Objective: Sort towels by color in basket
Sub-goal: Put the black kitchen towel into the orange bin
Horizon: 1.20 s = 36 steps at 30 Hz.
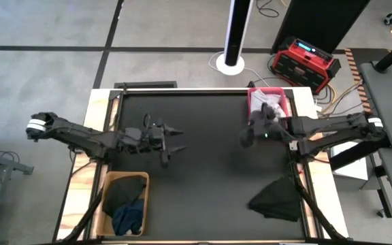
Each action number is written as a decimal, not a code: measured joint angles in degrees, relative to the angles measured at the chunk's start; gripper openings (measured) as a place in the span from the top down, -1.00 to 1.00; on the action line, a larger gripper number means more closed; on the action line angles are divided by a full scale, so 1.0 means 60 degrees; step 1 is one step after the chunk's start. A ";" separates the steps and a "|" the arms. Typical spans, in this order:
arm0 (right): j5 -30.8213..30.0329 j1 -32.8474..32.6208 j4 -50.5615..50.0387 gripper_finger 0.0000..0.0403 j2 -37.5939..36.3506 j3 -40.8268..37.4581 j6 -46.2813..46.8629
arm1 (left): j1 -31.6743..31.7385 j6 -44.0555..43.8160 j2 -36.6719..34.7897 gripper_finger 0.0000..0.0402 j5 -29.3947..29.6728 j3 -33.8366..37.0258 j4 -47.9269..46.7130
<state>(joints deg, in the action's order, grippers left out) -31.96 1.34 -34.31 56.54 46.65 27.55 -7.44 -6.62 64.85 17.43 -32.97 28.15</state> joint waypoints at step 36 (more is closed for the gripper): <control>0.3899 -0.8370 -0.2676 0.10 0.4762 0.1840 0.4178 | -0.1837 -0.0924 0.2848 -0.41 0.0025 -0.0578 0.3955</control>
<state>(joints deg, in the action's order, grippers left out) -8.57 -48.88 -50.37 85.11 57.69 52.62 -18.46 -12.16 81.94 17.58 -36.44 51.89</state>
